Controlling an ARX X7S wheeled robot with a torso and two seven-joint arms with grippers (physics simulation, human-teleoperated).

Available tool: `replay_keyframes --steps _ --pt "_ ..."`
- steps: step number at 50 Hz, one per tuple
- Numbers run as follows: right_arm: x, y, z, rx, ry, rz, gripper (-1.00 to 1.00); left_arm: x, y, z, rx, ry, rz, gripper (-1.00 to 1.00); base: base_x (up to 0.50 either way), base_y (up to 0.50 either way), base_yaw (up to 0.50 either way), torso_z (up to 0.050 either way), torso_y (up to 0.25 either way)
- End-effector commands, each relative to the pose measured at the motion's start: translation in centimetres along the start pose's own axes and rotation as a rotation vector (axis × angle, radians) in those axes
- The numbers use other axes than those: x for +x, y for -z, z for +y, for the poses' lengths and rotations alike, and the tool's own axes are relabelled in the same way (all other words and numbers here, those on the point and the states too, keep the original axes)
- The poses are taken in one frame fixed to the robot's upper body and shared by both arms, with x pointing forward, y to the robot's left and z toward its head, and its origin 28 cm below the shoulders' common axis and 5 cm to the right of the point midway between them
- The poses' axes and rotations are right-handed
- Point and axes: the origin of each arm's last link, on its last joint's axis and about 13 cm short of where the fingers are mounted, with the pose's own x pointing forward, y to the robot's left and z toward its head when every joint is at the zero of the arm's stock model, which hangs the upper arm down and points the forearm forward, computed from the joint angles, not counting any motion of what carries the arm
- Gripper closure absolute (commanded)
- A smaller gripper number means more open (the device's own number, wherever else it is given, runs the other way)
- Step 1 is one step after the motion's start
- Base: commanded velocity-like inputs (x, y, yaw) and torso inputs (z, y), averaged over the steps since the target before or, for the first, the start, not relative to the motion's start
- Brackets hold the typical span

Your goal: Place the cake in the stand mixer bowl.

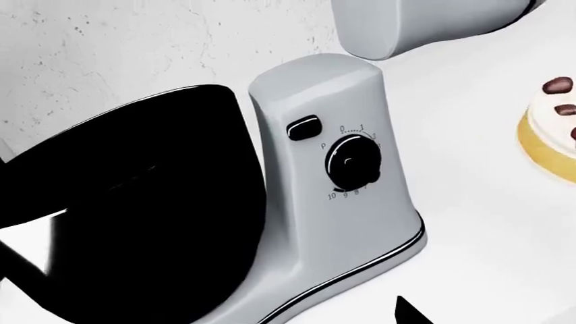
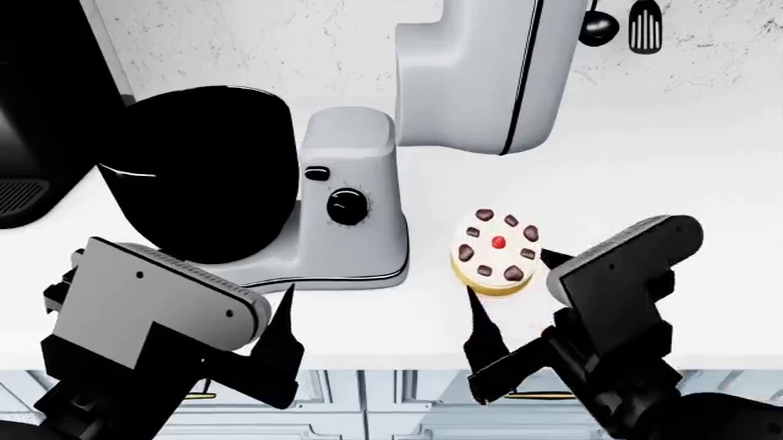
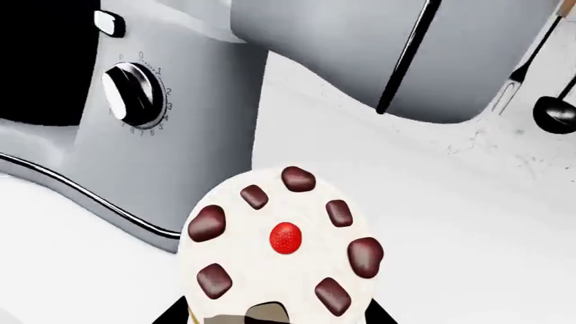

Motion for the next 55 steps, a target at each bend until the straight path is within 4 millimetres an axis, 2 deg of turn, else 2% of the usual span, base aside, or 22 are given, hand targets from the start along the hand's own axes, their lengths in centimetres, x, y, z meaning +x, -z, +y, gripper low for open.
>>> replay_keyframes --steps 1,3,8,11,20,27,31,34,36,37,40,46,55 --pt "-3.7 -2.1 0.3 -0.1 -0.088 -0.213 1.0 -0.3 -0.4 0.0 0.003 -0.004 -0.005 -1.0 0.0 0.0 0.0 0.0 0.0" --pt "-4.1 -2.7 0.0 -0.1 -0.096 -0.25 1.0 -0.5 -0.6 0.0 0.0 -0.002 -0.009 -1.0 0.0 0.0 0.0 0.0 0.0" --pt "-4.4 -2.7 0.3 -0.097 -0.104 -0.272 1.0 -0.9 -0.9 0.0 -0.007 0.009 -0.024 -1.0 0.0 0.0 0.0 0.0 0.0" --pt "-4.3 -2.5 0.6 -0.085 -0.109 -0.266 1.0 -1.9 -1.6 0.0 -0.072 0.069 -0.047 -1.0 0.0 0.0 0.0 0.0 0.0" --pt "-3.7 -2.4 0.5 -0.072 -0.116 -0.266 1.0 -4.8 -3.6 0.7 -0.225 0.088 -0.058 -1.0 0.0 0.0 0.0 0.0 0.0" --pt "-3.2 -2.4 0.2 -0.055 -0.104 -0.266 1.0 -5.9 -5.5 2.7 -0.444 0.119 -0.081 -1.0 0.0 0.0 0.0 0.0 0.0" --pt "-3.2 -2.6 0.1 -0.033 -0.112 -0.288 1.0 -5.6 -6.4 4.2 -0.601 0.099 -0.011 -1.0 0.0 0.0 0.0 0.0 0.0" --pt "-3.3 -2.6 0.1 -0.026 -0.12 -0.315 1.0 -5.6 -7.0 5.1 -0.7 0.142 -0.057 -1.0 0.0 0.0 0.0 0.0 0.003" --pt "-3.2 -2.7 0.0 -0.016 -0.125 -0.344 1.0 -5.5 -7.0 5.5 -0.68 0.128 -0.067 -1.0 0.0 0.0 0.0 0.0 0.0" --pt "-3.2 -2.7 -0.1 -0.015 -0.127 -0.341 1.0 -5.2 -7.2 5.9 -0.79 0.182 -0.074 -1.0 0.0 0.0 0.0 0.0 0.0" --pt "-3.4 -2.9 -0.1 -0.009 -0.134 -0.375 1.0 -4.4 -7.3 6.8 -0.83 0.224 -0.039 -1.0 0.0 0.0 0.0 0.0 0.0" --pt "-3.5 -2.9 0.1 0.002 -0.173 -0.414 1.0 -3.0 -7.3 6.9 -0.886 0.283 0.015 -1.0 0.0 0.0 0.0 0.0 0.0" --pt "-3.8 -2.7 0.6 -0.018 -0.209 -0.448 1.0 -3.0 -7.5 6.8 -0.915 0.336 0.011 -1.0 0.0 0.0 0.0 0.0 0.001"
